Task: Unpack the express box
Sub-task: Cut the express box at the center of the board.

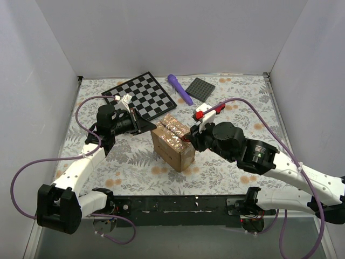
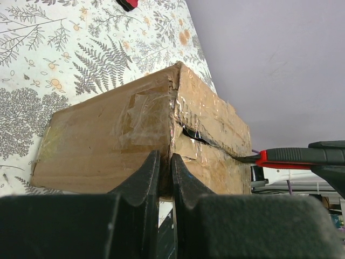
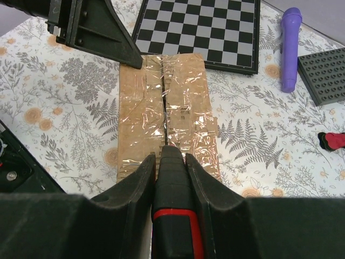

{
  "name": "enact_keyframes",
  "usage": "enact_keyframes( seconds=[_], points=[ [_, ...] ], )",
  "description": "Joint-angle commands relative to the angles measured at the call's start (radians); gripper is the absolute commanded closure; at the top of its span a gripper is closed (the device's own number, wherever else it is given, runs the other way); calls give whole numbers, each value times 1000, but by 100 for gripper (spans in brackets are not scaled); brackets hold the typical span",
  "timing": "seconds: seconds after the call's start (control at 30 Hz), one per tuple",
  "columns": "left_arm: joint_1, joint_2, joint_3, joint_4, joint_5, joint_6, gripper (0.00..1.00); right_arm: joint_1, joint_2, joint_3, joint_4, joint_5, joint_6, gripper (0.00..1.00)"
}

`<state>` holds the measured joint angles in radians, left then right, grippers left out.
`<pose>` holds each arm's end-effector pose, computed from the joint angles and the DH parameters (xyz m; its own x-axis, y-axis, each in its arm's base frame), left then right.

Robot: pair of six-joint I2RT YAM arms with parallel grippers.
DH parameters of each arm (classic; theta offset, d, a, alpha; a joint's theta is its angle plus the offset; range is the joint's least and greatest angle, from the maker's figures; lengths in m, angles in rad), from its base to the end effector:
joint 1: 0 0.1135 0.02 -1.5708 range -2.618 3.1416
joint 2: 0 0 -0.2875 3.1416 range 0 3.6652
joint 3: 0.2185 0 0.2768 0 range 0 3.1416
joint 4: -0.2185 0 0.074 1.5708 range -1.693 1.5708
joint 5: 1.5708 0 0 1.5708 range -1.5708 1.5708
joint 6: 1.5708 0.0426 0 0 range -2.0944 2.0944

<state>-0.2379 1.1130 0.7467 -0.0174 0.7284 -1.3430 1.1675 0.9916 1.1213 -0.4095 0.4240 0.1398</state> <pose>0.2507 -0.0900 0.2910 -0.8379 -0.5448 0.0333 -0.1792 0.2169 -0.9596 0.1069 0.2058 0.4174 -0.2025 -0.1510 -0.9676 -0.6614 0.7498 0.0214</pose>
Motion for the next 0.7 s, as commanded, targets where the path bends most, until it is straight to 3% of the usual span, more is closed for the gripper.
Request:
enact_keyframes(
  seconds=[0.0,0.67],
  points=[
    [-1,-28,-1,-75,-47,1,100,8,-36,8,-23,-10,29,99],
    [-1,-68,-7,-102,-107,-16,100,17,-111,-5,-110,-40,89,99]
  ],
)
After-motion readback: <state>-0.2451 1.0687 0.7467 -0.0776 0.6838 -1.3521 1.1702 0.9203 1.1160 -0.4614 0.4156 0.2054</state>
